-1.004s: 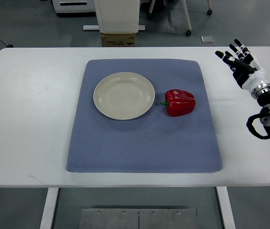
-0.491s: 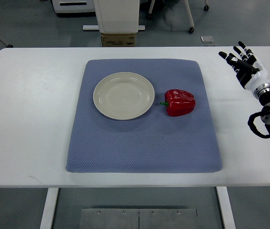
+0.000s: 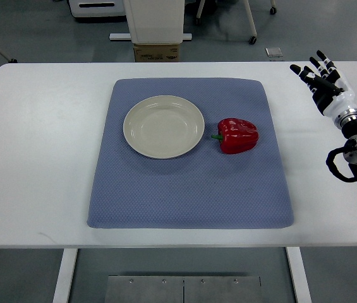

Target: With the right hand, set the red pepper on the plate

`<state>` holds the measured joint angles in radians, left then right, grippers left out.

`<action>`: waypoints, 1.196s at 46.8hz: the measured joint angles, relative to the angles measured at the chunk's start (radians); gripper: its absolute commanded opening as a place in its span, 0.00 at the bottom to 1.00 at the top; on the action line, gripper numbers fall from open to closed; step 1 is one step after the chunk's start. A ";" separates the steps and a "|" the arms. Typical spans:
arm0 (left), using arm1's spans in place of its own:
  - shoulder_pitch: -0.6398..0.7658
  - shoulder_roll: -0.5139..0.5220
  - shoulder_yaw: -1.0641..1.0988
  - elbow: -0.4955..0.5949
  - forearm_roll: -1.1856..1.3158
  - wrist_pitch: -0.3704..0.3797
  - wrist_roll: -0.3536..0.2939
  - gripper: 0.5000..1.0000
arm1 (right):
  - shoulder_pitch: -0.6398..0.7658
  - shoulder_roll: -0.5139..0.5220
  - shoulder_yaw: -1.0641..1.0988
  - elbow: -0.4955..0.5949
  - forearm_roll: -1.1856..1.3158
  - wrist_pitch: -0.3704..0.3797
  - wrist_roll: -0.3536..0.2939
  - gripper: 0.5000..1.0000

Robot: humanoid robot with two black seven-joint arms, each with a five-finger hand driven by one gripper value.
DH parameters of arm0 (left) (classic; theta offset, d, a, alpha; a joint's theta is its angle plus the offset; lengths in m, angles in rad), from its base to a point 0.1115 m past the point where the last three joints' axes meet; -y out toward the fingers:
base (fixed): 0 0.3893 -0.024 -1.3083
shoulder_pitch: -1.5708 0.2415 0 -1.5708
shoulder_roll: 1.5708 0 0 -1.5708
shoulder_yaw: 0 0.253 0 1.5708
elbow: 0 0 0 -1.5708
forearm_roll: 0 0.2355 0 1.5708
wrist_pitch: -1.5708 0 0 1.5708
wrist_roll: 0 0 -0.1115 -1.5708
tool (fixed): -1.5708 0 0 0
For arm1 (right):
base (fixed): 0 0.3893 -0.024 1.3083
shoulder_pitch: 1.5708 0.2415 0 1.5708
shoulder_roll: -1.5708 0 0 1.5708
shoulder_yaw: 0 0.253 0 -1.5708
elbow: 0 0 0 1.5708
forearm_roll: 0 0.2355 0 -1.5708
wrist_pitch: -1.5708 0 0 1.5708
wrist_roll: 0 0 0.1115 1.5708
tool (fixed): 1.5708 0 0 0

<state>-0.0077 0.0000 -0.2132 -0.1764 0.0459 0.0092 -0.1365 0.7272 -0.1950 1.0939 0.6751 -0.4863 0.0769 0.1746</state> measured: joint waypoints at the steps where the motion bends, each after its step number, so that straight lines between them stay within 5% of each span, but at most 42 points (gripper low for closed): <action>1: 0.000 0.000 0.000 0.000 0.000 0.000 0.000 1.00 | 0.000 0.000 -0.002 0.001 0.000 0.001 0.000 1.00; 23: 0.000 0.000 0.000 0.000 0.000 0.000 0.000 1.00 | 0.033 -0.048 -0.179 0.024 -0.011 0.004 0.025 1.00; 56: 0.000 0.000 0.000 0.000 0.000 0.000 0.000 1.00 | 0.122 -0.242 -0.487 0.255 -0.157 0.050 0.071 1.00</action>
<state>-0.0077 0.0000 -0.2132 -0.1764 0.0459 0.0092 -0.1364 0.8490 -0.4368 0.6068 0.9304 -0.6431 0.1267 0.2458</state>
